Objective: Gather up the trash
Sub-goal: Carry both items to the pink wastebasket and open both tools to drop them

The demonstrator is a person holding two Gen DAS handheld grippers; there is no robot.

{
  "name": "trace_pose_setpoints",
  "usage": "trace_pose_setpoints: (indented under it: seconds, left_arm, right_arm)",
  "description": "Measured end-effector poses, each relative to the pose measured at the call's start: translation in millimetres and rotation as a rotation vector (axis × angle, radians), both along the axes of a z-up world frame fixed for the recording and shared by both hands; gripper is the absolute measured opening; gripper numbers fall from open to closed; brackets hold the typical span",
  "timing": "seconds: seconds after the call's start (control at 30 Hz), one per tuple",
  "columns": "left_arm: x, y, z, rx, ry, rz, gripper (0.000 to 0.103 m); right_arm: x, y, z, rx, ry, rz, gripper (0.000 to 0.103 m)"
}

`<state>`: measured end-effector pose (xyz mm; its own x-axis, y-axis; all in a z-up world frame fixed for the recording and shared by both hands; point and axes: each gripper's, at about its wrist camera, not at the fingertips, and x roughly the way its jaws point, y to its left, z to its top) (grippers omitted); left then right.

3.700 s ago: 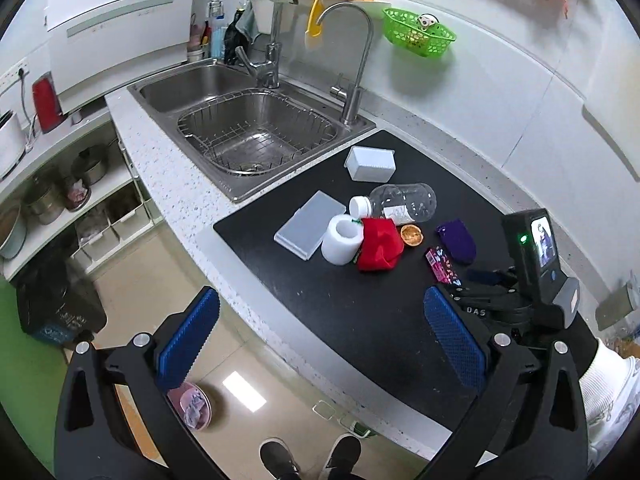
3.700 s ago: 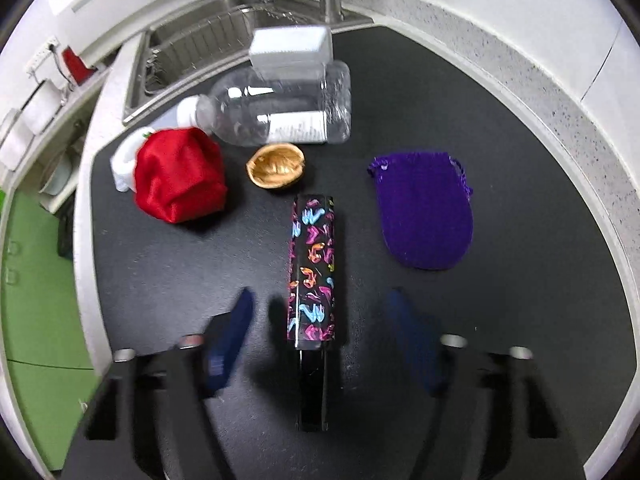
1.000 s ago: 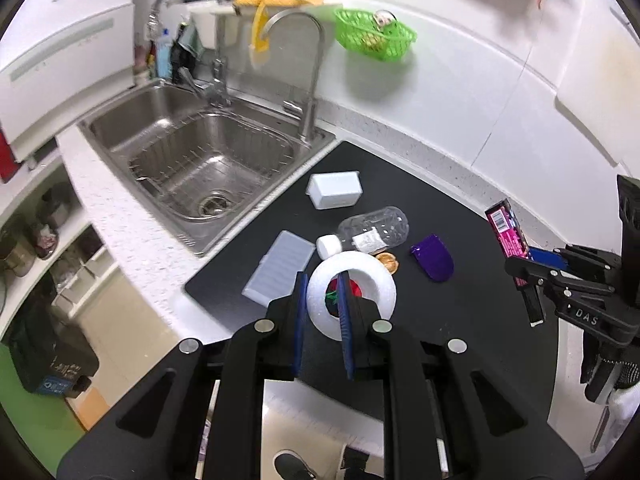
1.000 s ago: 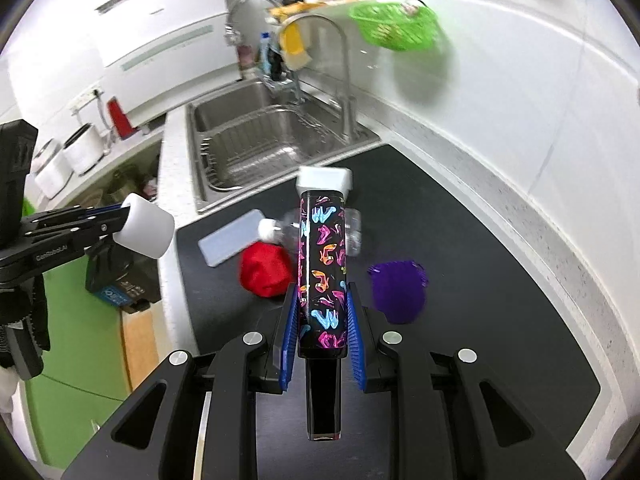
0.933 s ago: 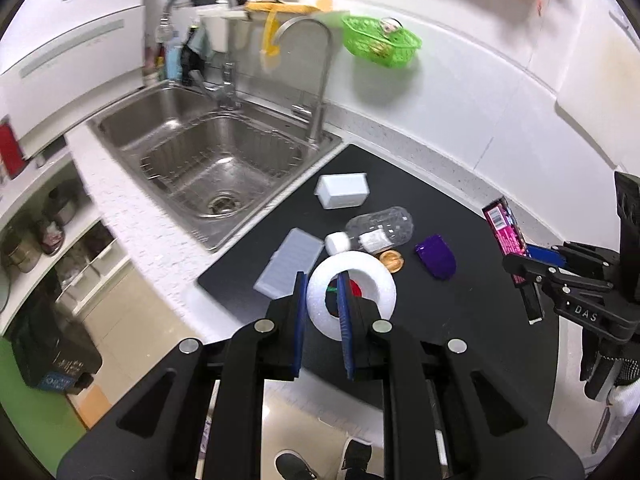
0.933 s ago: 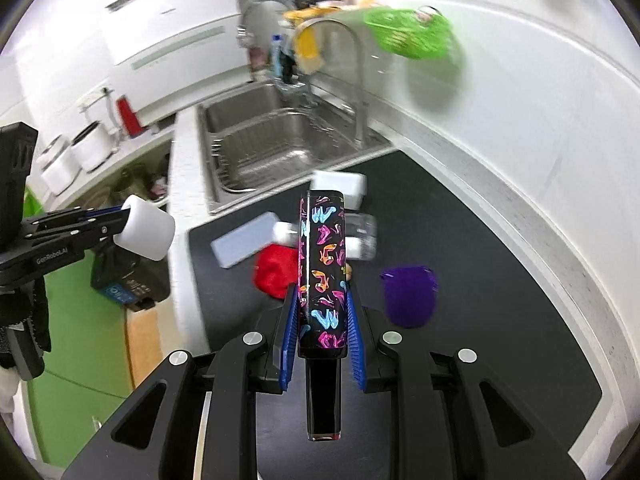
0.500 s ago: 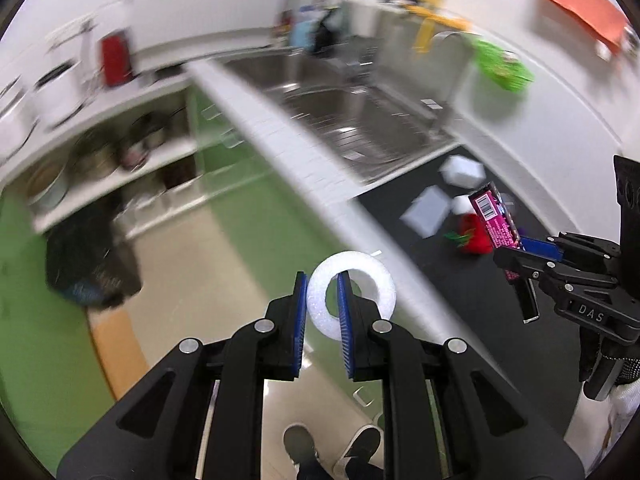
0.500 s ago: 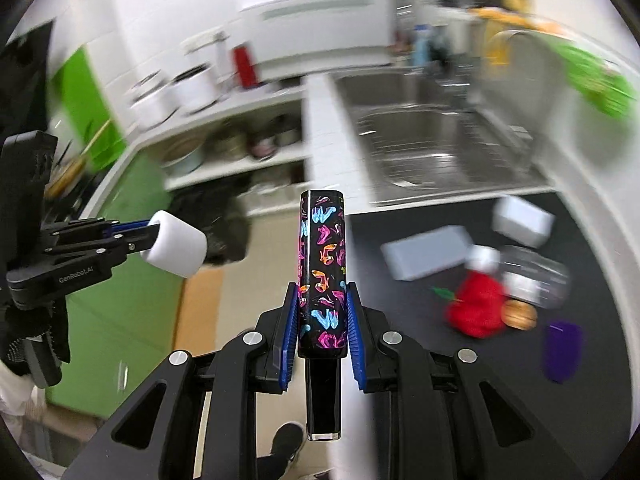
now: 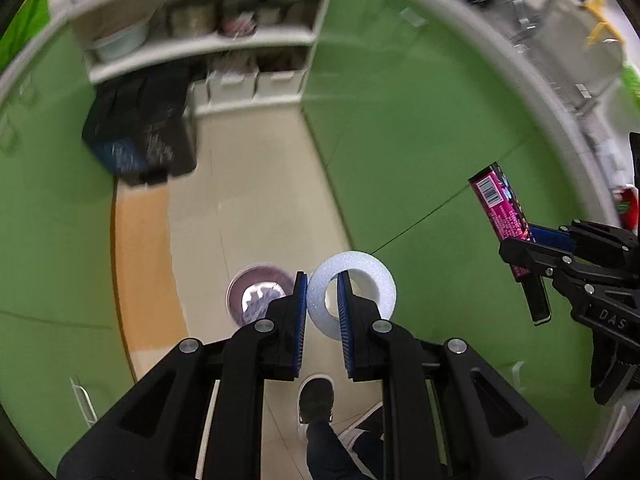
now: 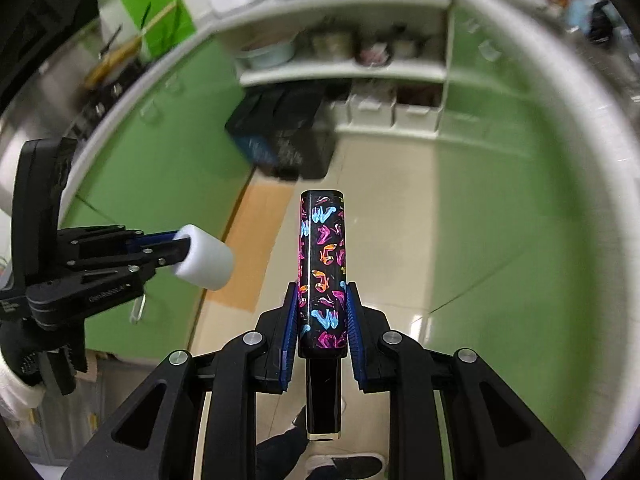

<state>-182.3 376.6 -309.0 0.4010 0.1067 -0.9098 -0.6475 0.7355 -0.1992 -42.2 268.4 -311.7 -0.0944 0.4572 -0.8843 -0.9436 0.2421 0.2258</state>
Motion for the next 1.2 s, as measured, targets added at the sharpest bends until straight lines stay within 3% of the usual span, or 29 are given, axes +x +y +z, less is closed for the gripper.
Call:
trace_pose_setpoints:
  seconds: [0.37, 0.57, 0.77, 0.8, 0.83, 0.87, 0.9, 0.93, 1.2]
  left_arm:
    - [-40.0, 57.4, -193.5, -0.111, 0.061, 0.127, 0.015]
    - [-47.7, 69.4, -262.3, -0.146, 0.066, 0.154, 0.015]
    - [-49.7, 80.1, -291.0, -0.156, 0.064, 0.173, 0.018]
    - [-49.3, 82.0, -291.2, -0.155, 0.065, 0.174, 0.032]
    - [-49.7, 82.7, -289.4, -0.153, 0.058, 0.178, 0.047]
    - [-51.1, 84.8, -287.1, -0.147, 0.045, 0.189, 0.083]
    - [-52.5, 87.0, -286.5, -0.142, 0.030, 0.198, 0.097]
    - [-53.7, 88.5, -283.4, -0.135, 0.022, 0.205, 0.099]
    - [-53.9, 91.2, -257.0, -0.097, 0.027, 0.216, 0.100]
  right_arm:
    - [-30.6, 74.5, -208.4, -0.130, 0.120, 0.089, 0.022]
    - [-39.7, 96.6, -279.9, -0.168, 0.157, 0.119, 0.022]
    - [-42.9, 112.2, -308.6, -0.183, 0.163, 0.133, 0.023]
    - [-43.6, 113.7, -309.6, -0.178, 0.159, 0.134, 0.023]
    - [-43.2, 111.6, -308.5, -0.175, 0.154, 0.133, 0.031]
    - [-43.3, 110.3, -307.7, -0.167, 0.152, 0.128, 0.056]
    - [-41.6, 108.7, -305.6, -0.148, 0.150, 0.118, 0.072]
    - [-40.3, 107.6, -301.7, -0.126, 0.152, 0.110, 0.087]
    - [-36.0, 104.4, -278.0, -0.118, 0.108, 0.096, 0.096]
